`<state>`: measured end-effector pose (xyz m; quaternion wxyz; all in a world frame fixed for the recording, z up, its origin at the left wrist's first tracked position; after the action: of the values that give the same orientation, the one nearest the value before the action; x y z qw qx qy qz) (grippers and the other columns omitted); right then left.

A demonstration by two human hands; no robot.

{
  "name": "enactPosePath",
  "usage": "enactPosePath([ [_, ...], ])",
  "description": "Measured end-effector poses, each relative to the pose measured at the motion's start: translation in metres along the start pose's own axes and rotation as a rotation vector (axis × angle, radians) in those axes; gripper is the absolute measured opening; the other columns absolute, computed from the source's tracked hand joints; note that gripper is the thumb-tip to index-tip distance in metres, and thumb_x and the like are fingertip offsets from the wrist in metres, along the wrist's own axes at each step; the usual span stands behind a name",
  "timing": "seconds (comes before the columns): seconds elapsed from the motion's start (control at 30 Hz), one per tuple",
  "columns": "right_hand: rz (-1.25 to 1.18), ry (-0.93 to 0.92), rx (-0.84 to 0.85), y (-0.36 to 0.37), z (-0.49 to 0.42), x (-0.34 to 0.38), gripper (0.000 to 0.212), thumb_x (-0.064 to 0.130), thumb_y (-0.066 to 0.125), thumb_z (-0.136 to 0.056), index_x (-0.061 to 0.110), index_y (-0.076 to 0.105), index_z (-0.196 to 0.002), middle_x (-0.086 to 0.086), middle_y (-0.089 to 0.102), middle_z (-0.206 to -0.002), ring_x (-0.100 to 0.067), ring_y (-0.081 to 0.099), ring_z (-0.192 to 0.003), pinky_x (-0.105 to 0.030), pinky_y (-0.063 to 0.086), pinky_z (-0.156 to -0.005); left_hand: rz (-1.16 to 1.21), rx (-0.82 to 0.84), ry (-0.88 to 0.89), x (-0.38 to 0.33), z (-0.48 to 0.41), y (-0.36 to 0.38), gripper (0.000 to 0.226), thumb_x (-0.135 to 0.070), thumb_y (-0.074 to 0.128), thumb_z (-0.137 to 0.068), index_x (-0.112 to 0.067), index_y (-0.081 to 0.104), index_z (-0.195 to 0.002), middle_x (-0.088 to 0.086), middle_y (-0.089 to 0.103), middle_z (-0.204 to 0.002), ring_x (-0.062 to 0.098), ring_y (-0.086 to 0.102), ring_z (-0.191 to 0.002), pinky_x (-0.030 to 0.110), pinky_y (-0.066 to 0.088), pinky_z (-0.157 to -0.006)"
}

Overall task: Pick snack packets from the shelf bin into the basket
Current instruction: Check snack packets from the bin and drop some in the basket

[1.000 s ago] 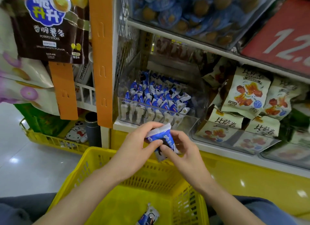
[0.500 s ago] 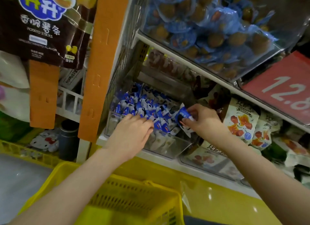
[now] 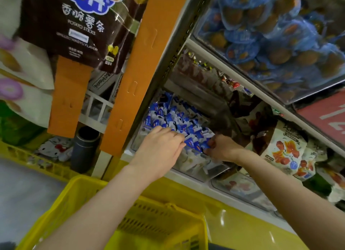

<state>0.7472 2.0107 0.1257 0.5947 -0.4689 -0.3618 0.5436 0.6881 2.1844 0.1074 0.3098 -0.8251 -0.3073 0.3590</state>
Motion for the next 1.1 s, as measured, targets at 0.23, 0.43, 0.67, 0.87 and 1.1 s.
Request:
enactPosePath([
  [0.23, -0.074, -0.048, -0.022, 0.005, 0.002, 0.005, 0.033, 0.037, 0.039, -0.098, 0.011, 0.057, -0.105, -0.007, 0.059, -0.104, -0.013, 0.051, -0.076, -0.024, 0.04, -0.063, -0.017, 0.013, -0.035, 0.009, 0.006, -0.013, 0.026, -0.025, 0.037, -0.098, -0.018, 0.061, -0.106, -0.003, 0.065, -0.103, 0.015, 0.055, -0.096, 0.029, 0.034, -0.091],
  [0.43, -0.3, -0.454, -0.06, 0.012, 0.024, 0.032, 0.045, 0.05, 0.032, -0.094, 0.02, 0.065, -0.105, 0.004, 0.062, -0.107, -0.007, 0.055, -0.094, -0.021, 0.039, -0.08, -0.088, 0.071, -0.057, 0.018, 0.011, -0.025, 0.021, -0.019, 0.043, -0.096, -0.014, 0.061, -0.105, 0.001, 0.064, -0.1, 0.021, 0.056, -0.097, 0.034, 0.039, -0.093],
  [0.67, -0.313, -0.487, -0.001, -0.001, 0.007, 0.037, 0.048, 0.055, 0.026, -0.094, 0.029, 0.066, -0.097, 0.017, 0.063, -0.096, -0.002, 0.061, -0.091, -0.027, 0.046, -0.089, -0.128, 0.183, -0.021, 0.02, 0.014, -0.027, 0.032, -0.028, 0.037, -0.098, -0.018, 0.049, -0.126, -0.002, 0.055, -0.12, 0.017, 0.044, -0.116, 0.029, 0.03, -0.102],
  [0.87, -0.459, -0.604, -0.356, -0.036, -0.042, 0.099, 0.023, 0.026, 0.05, -0.095, 0.016, 0.061, -0.113, -0.006, 0.066, -0.106, -0.015, 0.06, -0.092, -0.025, 0.047, -0.082, -0.171, 0.232, 0.016, 0.021, 0.017, -0.026, 0.041, -0.034, 0.031, -0.098, -0.023, 0.033, -0.138, -0.006, 0.042, -0.132, 0.012, 0.029, -0.126, 0.02, 0.012, -0.108],
  [1.1, -0.345, -0.51, -0.207, -0.018, -0.09, 0.149, 0.034, 0.031, 0.053, -0.093, 0.004, 0.06, -0.075, -0.01, 0.057, -0.072, -0.021, 0.057, -0.07, -0.034, 0.044, -0.064, -0.191, 0.235, 0.07, 0.021, 0.019, -0.03, 0.044, -0.034, 0.031, -0.098, -0.023, 0.029, -0.141, -0.007, 0.04, -0.134, 0.01, 0.028, -0.126, 0.013, -0.002, -0.105],
])
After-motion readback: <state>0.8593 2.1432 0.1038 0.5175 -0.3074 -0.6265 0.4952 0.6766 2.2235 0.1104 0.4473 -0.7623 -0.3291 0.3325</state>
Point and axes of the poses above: each hand's wrist, its own z-axis away from the middle knuckle, its own y-axis out of the palm, x = y × z, the point moved 6 cm from there along -z, towards the middle knuckle
